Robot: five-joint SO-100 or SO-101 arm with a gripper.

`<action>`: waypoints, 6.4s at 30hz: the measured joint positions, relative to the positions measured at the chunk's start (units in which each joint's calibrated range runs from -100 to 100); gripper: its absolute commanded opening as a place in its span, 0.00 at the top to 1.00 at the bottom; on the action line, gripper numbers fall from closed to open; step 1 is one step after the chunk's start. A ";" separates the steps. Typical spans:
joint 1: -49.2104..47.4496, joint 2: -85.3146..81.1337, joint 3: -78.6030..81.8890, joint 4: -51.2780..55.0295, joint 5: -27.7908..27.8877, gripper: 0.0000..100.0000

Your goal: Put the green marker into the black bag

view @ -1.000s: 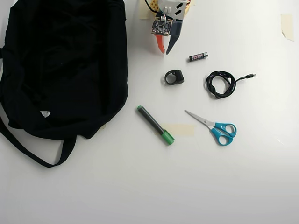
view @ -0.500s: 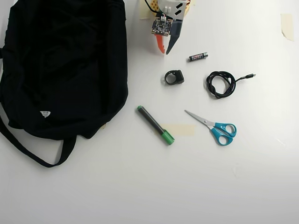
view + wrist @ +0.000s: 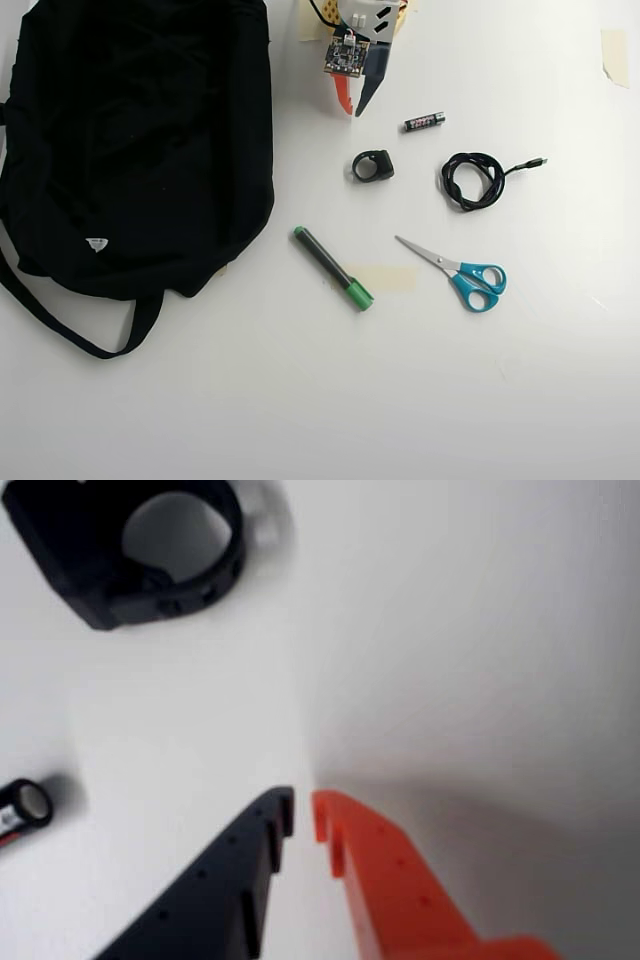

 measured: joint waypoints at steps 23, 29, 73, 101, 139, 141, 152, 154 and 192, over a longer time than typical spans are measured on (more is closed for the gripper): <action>0.00 0.00 0.00 0.00 -0.10 0.98; 0.00 0.00 0.00 0.00 -0.10 0.98; 0.00 11.21 -10.53 -3.61 -0.54 0.98; -2.28 30.88 -29.56 -9.45 -0.54 0.98; -4.04 59.19 -56.92 -18.81 -0.54 0.98; -4.04 60.11 -56.92 -21.04 -0.54 0.98; -5.22 67.50 -64.86 -25.33 -0.54 0.98; -5.22 69.16 -66.90 -25.33 -0.54 0.98; -5.22 95.06 -95.52 -32.80 -0.54 0.98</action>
